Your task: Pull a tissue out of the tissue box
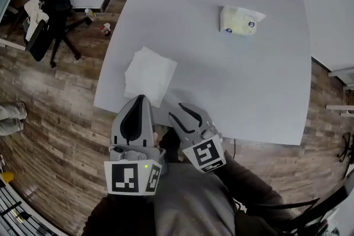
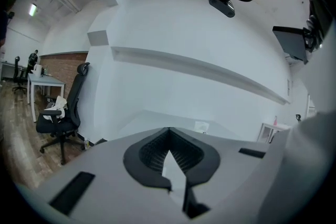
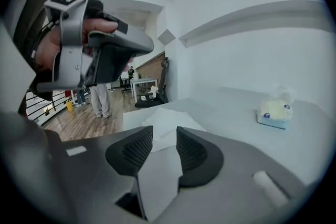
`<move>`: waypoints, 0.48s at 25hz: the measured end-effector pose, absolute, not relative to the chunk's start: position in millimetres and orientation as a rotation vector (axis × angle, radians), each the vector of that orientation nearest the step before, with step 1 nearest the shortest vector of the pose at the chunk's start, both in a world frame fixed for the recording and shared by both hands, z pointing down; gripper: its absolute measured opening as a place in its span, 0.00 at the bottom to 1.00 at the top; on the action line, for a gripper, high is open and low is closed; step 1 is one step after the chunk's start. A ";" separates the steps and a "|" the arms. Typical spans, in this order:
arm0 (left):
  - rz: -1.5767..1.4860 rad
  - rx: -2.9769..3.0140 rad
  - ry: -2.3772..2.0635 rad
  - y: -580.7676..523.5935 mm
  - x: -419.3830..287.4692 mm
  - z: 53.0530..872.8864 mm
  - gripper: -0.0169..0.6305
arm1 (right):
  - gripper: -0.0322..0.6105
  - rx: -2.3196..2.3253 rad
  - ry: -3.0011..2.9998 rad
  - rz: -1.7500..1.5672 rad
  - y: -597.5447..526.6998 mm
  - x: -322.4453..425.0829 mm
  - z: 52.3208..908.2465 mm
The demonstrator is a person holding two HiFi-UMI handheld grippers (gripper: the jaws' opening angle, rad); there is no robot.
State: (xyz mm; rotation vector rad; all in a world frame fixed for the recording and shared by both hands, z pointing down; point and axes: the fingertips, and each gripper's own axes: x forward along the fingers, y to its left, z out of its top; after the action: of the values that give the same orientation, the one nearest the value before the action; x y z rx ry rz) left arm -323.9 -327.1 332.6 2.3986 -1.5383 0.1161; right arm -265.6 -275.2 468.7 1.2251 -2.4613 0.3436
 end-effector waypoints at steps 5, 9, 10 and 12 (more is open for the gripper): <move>0.091 2.539 -1.446 -275.9 -255.0 304.7 0.03 | 0.25 1.494 -2.558 0.400 -239.4 -193.9 382.8; 0.034 2.653 -1.387 -220.9 -193.8 273.6 0.03 | 0.15 1.676 -2.603 0.367 -192.7 -128.6 306.0; 0.021 2.683 -1.376 -208.3 -180.2 265.6 0.03 | 0.12 1.724 -2.604 0.353 -180.4 -113.6 290.0; -0.005 2.730 -1.360 -187.6 -156.6 250.8 0.03 | 0.09 1.803 -2.601 0.324 -157.5 -87.0 264.1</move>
State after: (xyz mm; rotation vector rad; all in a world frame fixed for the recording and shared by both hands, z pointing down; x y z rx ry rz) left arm -156.6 -187.6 250.8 2.7302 -1.3604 -0.0054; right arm -87.0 -157.5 264.1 1.8033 -2.6014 0.3240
